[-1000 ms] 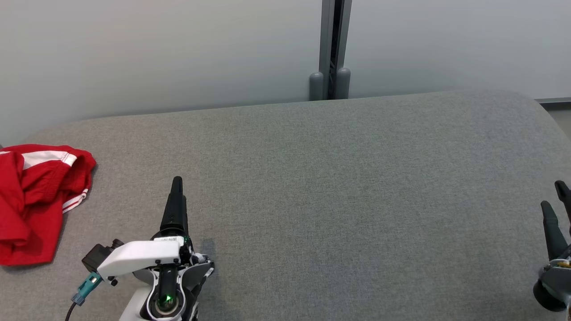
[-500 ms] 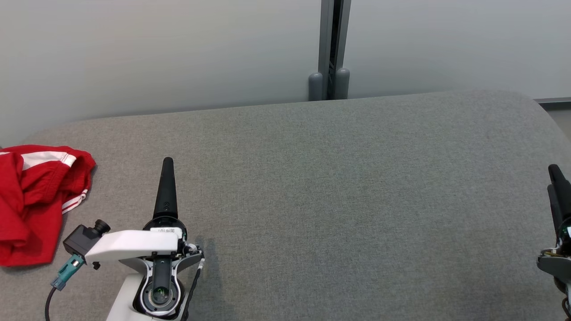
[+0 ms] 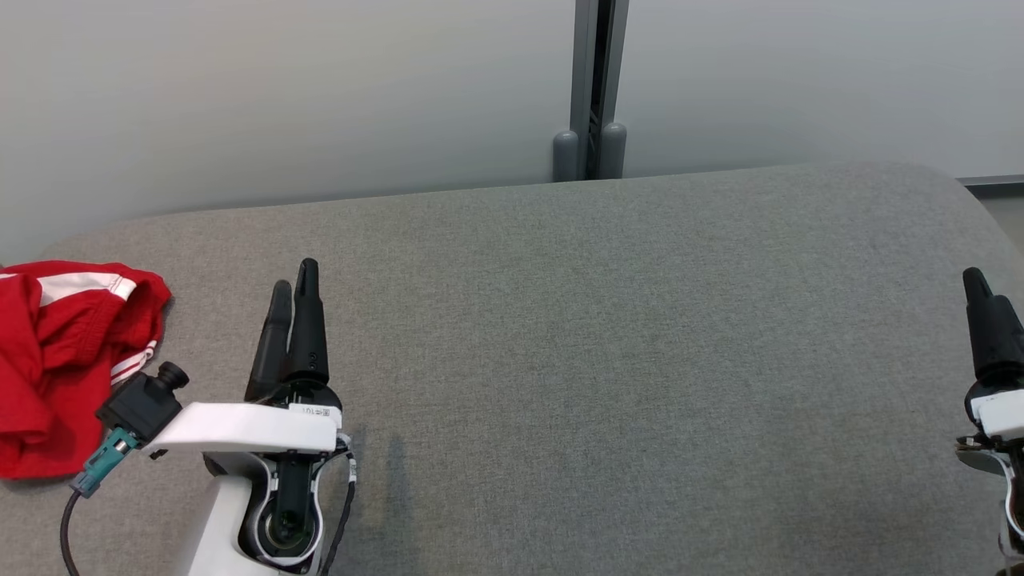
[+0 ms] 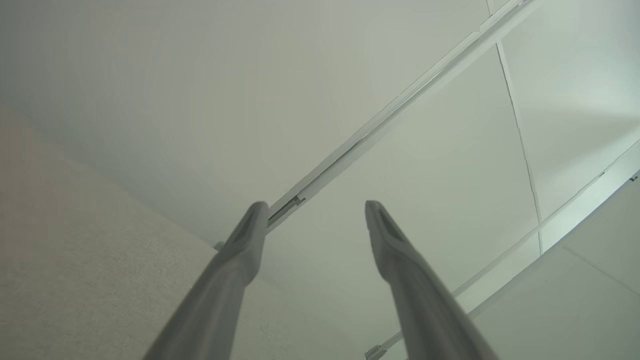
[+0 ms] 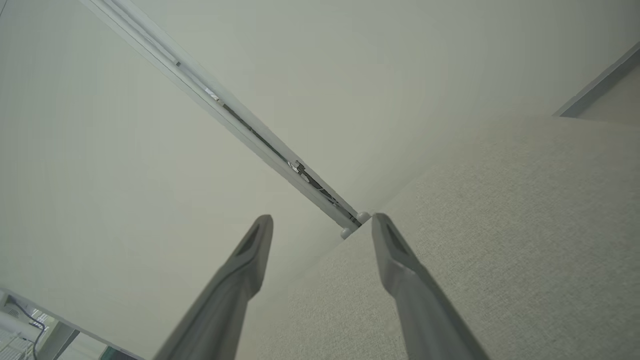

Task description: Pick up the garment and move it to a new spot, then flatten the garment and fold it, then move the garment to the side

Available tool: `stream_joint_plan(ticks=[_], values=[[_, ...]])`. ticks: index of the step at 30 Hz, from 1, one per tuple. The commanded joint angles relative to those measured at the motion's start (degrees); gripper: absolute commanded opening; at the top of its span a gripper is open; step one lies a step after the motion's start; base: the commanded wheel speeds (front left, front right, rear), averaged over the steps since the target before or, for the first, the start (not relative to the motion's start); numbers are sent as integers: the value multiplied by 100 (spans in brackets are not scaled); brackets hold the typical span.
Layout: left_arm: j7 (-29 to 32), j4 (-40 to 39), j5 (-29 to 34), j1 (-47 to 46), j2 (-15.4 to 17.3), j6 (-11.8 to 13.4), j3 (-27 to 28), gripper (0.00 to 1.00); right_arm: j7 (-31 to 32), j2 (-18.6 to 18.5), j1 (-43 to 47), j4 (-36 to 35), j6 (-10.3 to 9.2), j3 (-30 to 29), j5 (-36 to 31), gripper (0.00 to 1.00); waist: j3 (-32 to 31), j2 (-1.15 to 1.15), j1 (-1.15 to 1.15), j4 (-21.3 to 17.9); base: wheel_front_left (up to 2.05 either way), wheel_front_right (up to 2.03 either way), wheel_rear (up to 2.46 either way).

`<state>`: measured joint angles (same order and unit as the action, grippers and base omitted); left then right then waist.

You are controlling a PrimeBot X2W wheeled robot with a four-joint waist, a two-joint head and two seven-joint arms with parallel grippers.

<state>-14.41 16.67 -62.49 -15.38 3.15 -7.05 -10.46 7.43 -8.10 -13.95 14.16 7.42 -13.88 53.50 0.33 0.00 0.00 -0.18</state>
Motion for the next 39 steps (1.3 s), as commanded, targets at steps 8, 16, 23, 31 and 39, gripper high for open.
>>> stream_joint_plan(ticks=[8,16,23,31,39], values=[[55,-320,1229,34,224,184,73,100,-375,-119,3,-432,8,333,-1223,100,-9,0,0,-10,0,0,0],[294,-526,2053,155,367,346,130,100,-635,-108,80,-532,8,580,-1950,100,-17,0,0,-11,0,0,0],[508,-664,2599,298,447,420,188,100,-848,-72,176,-492,9,768,-2524,100,-29,0,0,-8,0,0,0],[723,-728,3141,463,505,509,253,100,-1047,2,273,-443,9,930,-3083,100,-26,0,0,-4,0,0,0],[805,-696,3536,570,556,576,337,100,-1189,60,346,-363,9,1035,-3450,100,-27,0,0,-2,0,0,0]])
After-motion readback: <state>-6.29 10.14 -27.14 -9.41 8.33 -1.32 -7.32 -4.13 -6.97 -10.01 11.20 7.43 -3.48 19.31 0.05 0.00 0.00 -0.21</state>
